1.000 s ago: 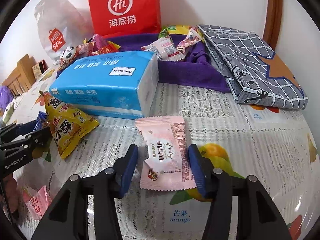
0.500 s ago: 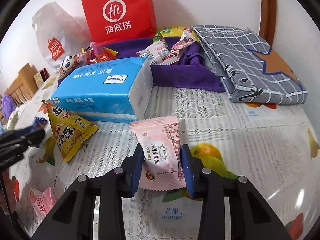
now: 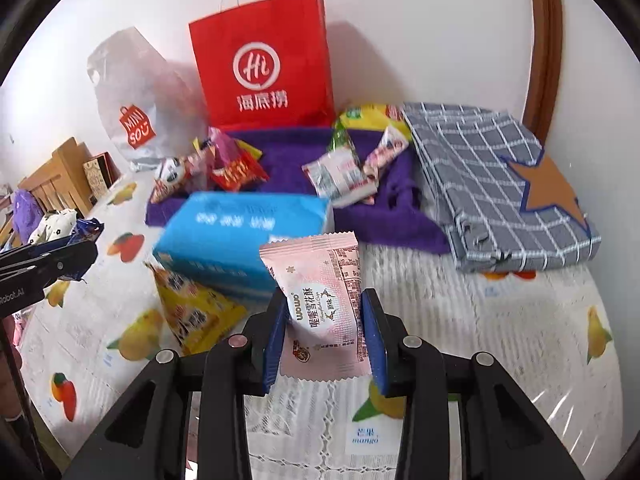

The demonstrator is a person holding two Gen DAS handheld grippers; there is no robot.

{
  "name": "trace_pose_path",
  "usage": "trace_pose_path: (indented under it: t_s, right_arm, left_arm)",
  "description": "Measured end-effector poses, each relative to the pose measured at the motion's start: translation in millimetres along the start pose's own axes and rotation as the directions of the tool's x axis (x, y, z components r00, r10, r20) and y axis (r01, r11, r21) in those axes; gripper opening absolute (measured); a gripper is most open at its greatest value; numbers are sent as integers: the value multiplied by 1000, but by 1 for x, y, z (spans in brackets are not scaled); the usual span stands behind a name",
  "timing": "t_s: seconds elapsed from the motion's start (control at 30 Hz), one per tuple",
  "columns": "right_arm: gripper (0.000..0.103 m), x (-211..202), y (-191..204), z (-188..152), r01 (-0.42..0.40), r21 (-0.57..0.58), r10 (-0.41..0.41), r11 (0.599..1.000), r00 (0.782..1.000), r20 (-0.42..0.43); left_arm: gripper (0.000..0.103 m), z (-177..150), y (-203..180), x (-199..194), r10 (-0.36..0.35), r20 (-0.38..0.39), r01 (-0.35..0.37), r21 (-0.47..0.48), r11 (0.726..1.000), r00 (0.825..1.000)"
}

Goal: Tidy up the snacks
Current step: 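Lift the blue pack and pink pack with both tools toward the towel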

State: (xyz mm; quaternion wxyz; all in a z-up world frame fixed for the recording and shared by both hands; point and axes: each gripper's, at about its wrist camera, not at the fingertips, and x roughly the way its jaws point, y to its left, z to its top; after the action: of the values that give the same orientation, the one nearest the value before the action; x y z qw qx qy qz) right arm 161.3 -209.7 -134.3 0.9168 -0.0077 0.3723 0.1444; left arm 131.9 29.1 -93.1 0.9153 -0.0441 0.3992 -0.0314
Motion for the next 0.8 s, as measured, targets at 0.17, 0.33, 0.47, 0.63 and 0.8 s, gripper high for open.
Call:
trace_pose_path:
  t_s: [0.17,0.33,0.47,0.63,0.8]
  right_arm:
    - [36,-9,4,21,11,-1,-11,1000,1000,18]
    - [37,-14,3,41,23,13,-23,1000,999,34]
    - [36,-11,3,59,30,15,-30,999,999,35]
    - [36,-7,5,79,23,18,-24,1000,998,53]
    - [36,3,4,100,21,12,-22,1000,998,67]
  left_arm:
    - [39,17,-7,-4,7,15,-8,14,1000,1000]
    - [39,33,-12,-6,0,28,0,19,1000,1000]
    - [39,47,-14,-5,-5,35,4,21,1000,999]
    - [39,64,-13,1,-17,37,17,13,1000,999]
    - [39,82,-13,11,-12,40,12,17,1000,999]
